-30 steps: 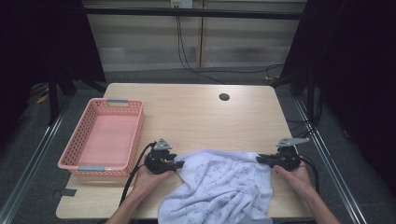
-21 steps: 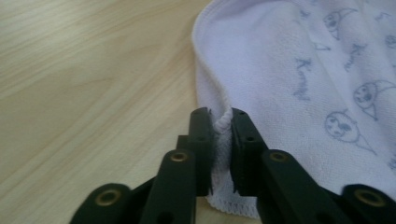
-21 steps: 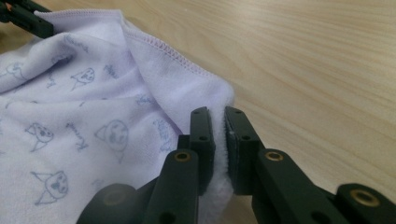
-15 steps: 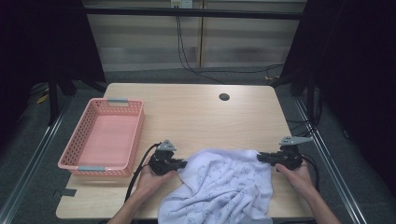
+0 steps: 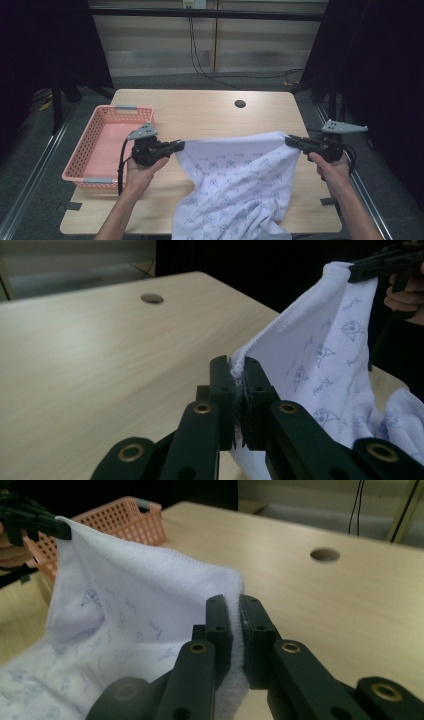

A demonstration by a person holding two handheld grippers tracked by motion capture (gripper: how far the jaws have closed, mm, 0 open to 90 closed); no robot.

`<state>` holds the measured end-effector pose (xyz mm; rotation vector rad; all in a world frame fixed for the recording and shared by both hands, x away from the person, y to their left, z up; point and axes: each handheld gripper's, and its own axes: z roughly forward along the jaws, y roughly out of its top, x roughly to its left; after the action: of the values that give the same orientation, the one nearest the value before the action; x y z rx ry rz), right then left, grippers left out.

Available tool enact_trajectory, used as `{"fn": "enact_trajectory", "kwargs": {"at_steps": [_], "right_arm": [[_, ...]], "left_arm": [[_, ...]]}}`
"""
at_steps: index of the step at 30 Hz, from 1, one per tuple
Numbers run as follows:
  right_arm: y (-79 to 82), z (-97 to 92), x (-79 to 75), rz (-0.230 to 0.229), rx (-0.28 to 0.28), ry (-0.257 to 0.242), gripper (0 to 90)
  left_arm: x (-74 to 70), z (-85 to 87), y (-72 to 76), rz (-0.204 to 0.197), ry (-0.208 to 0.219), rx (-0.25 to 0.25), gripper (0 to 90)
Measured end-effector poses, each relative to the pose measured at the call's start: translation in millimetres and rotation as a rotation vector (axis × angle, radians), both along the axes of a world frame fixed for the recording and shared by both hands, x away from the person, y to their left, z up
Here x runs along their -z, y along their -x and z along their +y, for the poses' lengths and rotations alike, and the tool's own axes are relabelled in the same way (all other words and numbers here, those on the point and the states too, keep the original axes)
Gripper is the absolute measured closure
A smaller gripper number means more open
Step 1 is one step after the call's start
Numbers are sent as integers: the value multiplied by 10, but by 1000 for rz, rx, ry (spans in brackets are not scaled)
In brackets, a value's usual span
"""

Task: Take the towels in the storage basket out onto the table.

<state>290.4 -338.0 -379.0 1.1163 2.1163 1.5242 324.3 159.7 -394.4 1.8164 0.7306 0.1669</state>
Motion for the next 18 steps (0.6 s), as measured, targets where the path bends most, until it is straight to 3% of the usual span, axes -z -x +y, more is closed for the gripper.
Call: {"fn": "enact_trajectory", "kwargs": {"at_steps": [1, 3, 6, 7, 11, 12, 13, 18], "right_arm": [[-16, 18, -74, -15, -4, 3, 849], [-36, 40, -142, -30, -7, 5, 849], [-146, 98, -380, -76, 0, -3, 849], [-146, 98, -380, -76, 0, -3, 849], [-302, 145, -553, -104, 8, -9, 848], [-388, 175, -611, -107, 14, -8, 845], [-388, 175, -611, -107, 14, -8, 845], [-670, 268, -706, -104, 30, 23, 838]], "left_arm": [[-101, 40, 8, -26, 14, -8, 866], [-149, 59, 1, -33, 25, -12, 866], [-341, 105, -105, -64, 47, -43, 866], [-341, 105, -105, -64, 47, -43, 866], [-503, 125, -336, -72, 32, -90, 865], [-566, 142, -478, -72, 26, -115, 865], [-566, 142, -478, -72, 26, -115, 865], [-729, 150, -751, -77, 9, -157, 865]]}}
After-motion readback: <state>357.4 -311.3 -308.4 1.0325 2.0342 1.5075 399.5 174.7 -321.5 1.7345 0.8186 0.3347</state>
